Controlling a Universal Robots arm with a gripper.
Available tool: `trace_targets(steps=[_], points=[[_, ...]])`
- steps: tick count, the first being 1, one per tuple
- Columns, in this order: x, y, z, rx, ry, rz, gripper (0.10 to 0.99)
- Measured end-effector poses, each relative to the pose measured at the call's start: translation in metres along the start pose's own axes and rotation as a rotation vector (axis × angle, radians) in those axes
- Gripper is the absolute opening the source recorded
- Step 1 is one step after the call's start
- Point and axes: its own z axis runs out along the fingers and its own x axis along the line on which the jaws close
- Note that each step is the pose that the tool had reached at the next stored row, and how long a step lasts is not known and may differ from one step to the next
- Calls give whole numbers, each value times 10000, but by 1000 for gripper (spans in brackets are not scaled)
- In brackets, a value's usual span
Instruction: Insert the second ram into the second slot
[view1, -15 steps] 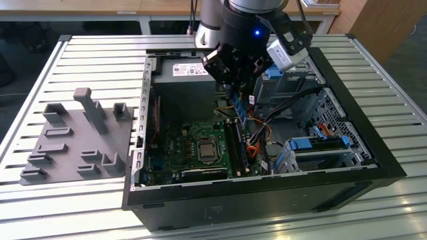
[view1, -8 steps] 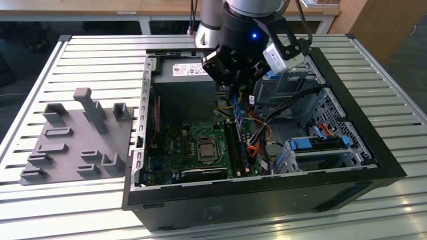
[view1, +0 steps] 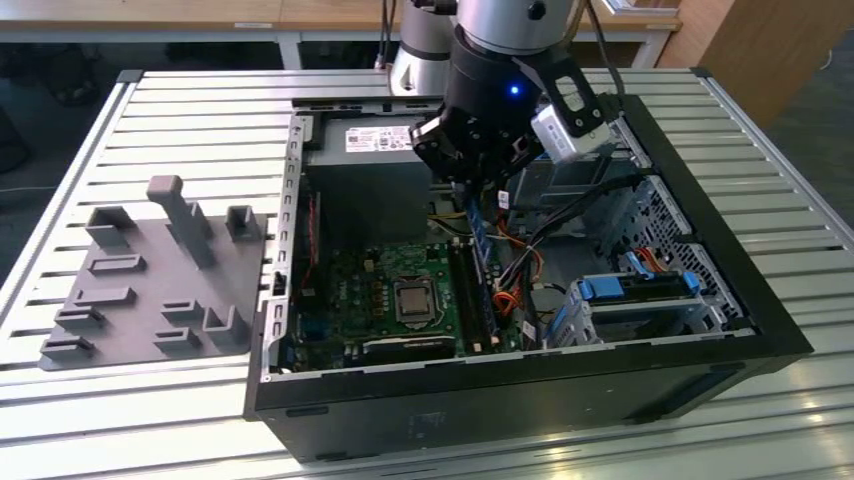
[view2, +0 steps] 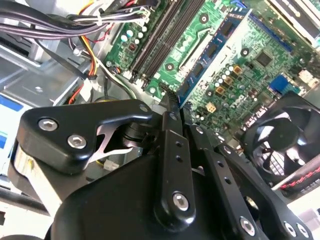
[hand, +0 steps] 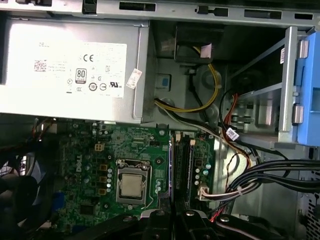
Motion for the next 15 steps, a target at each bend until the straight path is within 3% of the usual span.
trace_targets(steps=[10, 15], points=[[-14, -1, 181, 1, 1, 11, 141], [-15, -2, 192, 3, 2, 10, 141]])
